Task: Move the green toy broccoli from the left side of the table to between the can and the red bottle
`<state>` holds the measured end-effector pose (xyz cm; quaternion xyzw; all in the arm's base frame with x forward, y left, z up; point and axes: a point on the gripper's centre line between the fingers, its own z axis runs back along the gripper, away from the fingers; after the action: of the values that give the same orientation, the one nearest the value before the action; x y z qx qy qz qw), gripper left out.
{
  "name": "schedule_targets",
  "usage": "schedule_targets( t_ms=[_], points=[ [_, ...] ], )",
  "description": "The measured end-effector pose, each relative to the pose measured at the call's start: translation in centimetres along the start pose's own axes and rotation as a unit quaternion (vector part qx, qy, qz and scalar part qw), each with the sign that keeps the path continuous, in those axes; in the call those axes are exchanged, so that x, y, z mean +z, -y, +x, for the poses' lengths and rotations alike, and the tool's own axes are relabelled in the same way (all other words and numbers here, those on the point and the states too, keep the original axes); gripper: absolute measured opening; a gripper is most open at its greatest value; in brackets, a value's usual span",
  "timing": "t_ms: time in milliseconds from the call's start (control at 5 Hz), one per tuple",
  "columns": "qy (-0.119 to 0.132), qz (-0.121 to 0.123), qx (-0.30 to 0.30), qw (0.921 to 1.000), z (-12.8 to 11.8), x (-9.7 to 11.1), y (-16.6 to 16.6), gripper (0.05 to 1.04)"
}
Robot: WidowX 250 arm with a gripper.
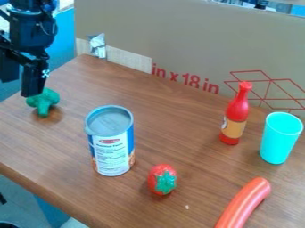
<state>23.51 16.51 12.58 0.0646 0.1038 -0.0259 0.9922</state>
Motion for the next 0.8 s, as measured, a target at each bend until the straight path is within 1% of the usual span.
schedule_targets(
  t_ms=[200, 400, 600, 800],
  points=[
    [-0.009, -0.007, -0.004, 0.9999, 0.1, -0.9, 0.3, 1.001],
    [0.072, 0.006, 0.003, 0.9974, 0.8, -2.9, -0.2, 1.001],
    [0.170, 0.039, 0.063, 0.9826, 0.3, -3.7, -1.7, 1.001],
    [0.208, 0.050, 0.116, 0.9699, 0.4, -4.2, -2.3, 1.001]
  ],
)
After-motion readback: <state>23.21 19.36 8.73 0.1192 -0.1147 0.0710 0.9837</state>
